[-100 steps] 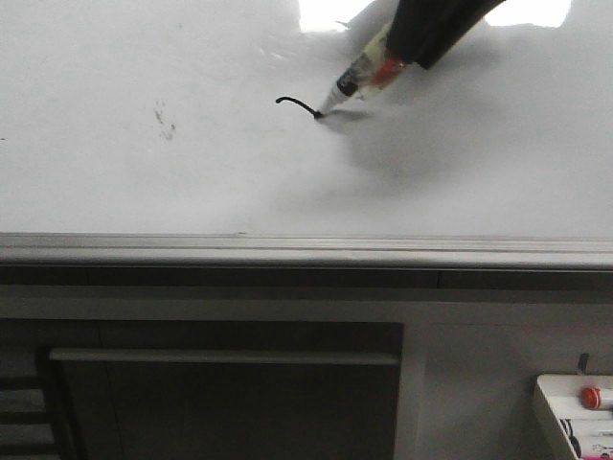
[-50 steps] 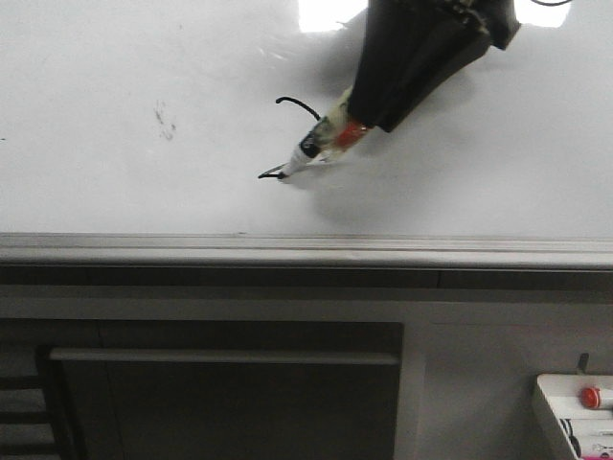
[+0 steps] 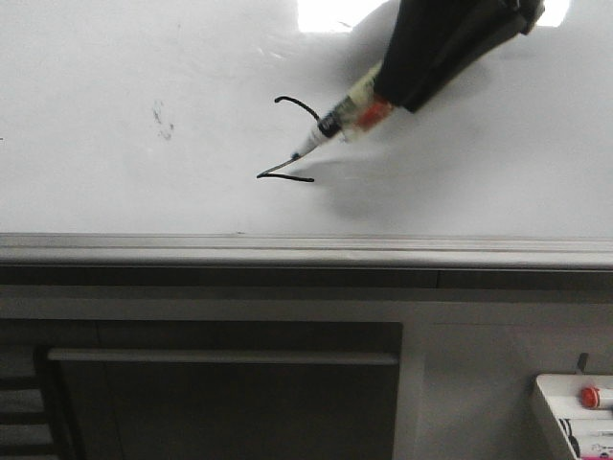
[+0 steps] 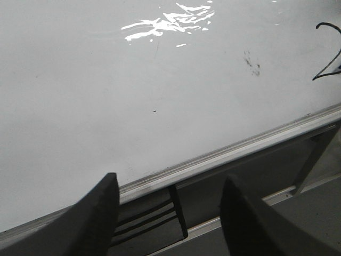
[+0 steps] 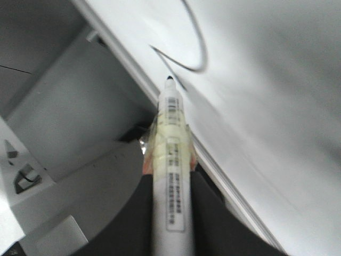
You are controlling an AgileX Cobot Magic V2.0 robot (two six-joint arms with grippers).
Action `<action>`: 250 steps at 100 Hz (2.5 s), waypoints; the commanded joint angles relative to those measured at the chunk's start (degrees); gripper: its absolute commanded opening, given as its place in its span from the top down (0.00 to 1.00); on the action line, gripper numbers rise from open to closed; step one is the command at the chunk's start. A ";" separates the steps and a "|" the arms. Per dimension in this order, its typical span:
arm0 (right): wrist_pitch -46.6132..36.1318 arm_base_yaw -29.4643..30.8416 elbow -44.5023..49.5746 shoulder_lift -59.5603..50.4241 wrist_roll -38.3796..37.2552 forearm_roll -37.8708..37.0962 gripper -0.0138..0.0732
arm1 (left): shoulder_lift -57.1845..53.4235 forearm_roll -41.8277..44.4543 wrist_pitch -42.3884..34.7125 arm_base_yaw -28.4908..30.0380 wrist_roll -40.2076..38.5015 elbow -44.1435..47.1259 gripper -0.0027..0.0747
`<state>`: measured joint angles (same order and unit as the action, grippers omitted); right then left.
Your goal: Write number 2 on whiteboard
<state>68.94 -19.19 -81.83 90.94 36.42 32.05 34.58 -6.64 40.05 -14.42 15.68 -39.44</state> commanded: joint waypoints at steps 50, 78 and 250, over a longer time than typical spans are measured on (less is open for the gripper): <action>5.60 -4.70 6.70 -19.58 18.66 7.70 0.82 | 16.39 -6.95 6.16 -22.68 18.78 -15.68 0.46; 4.01 -8.47 10.38 -22.76 22.33 5.73 0.82 | 29.11 -7.08 5.93 -35.53 23.13 -21.26 0.46; -1.61 -4.43 9.42 -29.72 6.47 -11.97 0.54 | 37.01 -10.10 1.58 -32.09 24.03 -26.22 0.98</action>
<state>70.25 -25.60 -70.91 65.56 48.34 23.39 72.85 -16.74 45.14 -49.38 41.92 -63.83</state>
